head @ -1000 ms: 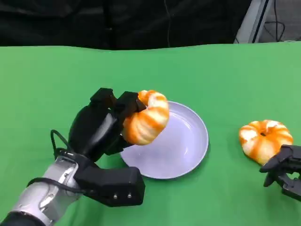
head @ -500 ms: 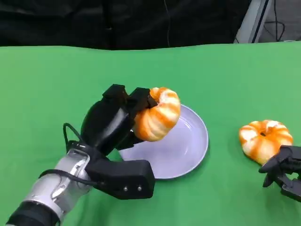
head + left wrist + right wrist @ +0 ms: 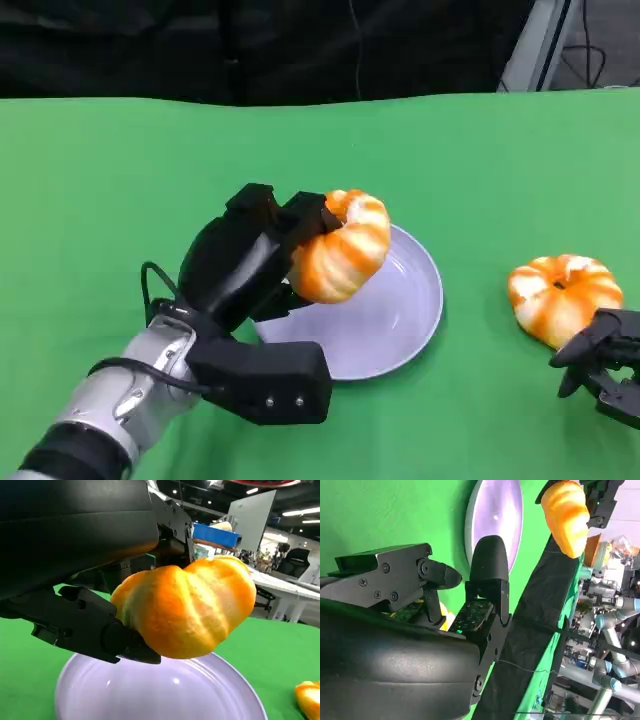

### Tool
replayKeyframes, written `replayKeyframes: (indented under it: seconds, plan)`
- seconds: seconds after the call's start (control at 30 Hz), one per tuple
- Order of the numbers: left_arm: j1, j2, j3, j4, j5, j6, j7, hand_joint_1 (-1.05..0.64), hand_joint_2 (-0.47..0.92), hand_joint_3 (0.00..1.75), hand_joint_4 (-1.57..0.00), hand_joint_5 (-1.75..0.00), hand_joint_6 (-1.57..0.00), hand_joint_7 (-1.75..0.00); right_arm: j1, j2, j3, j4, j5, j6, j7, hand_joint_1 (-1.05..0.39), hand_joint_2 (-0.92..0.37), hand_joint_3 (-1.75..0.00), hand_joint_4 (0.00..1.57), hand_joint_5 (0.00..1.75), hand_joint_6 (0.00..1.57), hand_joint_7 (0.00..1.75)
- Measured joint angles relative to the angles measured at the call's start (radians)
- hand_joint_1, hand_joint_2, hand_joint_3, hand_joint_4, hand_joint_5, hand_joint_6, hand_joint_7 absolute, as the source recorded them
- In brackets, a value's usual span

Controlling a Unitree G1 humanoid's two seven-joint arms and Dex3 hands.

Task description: Grasp the bread from the table and place it into the plate.

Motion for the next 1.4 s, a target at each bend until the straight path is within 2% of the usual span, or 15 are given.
replayKeyframes:
  seconds: [0.03,0.13,0.23,0.27,0.43,0.63,1.0,1.33,1.4]
  plan:
    - [0.000,0.000,0.000,0.000,0.000,-0.002,0.000,-0.17,0.92,0.10,-0.47,-0.89,-0.77,-0.35,0.000,0.000,0.000,0.000,0.000,0.000,-0.001,0.08,-0.86,-0.58,0.88,1.36,0.97,0.87]
    - [0.000,0.001,-0.001,0.000,0.007,-0.003,0.000,-0.20,0.92,0.10,-0.63,-0.50,-0.83,-0.07,0.000,0.000,0.000,0.000,0.000,0.000,-0.002,0.08,-0.86,-0.58,0.88,1.36,0.97,0.88]
    - [0.000,0.003,-0.005,0.000,0.021,-0.003,0.001,-0.23,0.92,0.08,-0.73,-0.22,-0.78,-0.01,0.000,0.000,0.000,0.000,0.000,0.000,-0.003,0.07,-0.85,-0.59,0.88,1.36,0.97,0.88]
    - [0.000,0.004,-0.006,-0.001,0.030,-0.003,0.002,-0.24,0.92,0.07,-0.75,-0.19,-0.77,-0.01,0.000,0.000,0.001,0.000,0.000,0.000,-0.003,0.07,-0.85,-0.59,0.88,1.36,0.97,0.88]
    - [0.000,0.008,-0.010,-0.003,0.046,-0.002,0.009,-0.29,0.92,0.05,-0.71,-0.06,-0.70,0.00,0.000,0.000,0.001,0.000,0.000,0.000,-0.003,0.08,-0.85,-0.60,0.88,1.36,0.97,0.88]
    - [0.000,0.014,-0.014,-0.025,0.056,0.010,0.008,-0.40,0.92,0.03,-0.65,-0.01,-0.63,0.00,0.000,0.000,0.001,0.000,0.000,0.000,-0.002,0.08,-0.85,-0.60,0.87,1.36,0.97,0.89]
    - [0.004,0.027,-0.015,-0.085,0.047,0.031,-0.054,-0.67,0.89,0.00,-0.56,0.00,-0.51,0.00,0.000,0.000,0.002,0.000,-0.003,-0.008,-0.003,0.08,-0.84,-0.62,0.87,1.37,0.96,0.90]
    - [0.009,0.044,-0.010,-0.116,0.021,0.032,-0.154,-0.74,0.87,0.00,-0.49,0.00,-0.46,0.00,0.000,0.000,0.003,0.001,-0.003,-0.008,-0.003,0.08,-0.83,-0.63,0.87,1.37,0.96,0.90]
    - [0.008,0.045,-0.008,-0.118,0.014,0.032,-0.166,-0.81,0.89,0.01,-0.44,0.00,-0.41,0.00,0.000,0.000,0.003,0.001,-0.003,-0.008,-0.003,0.08,-0.84,-0.62,0.87,1.36,0.96,0.90]
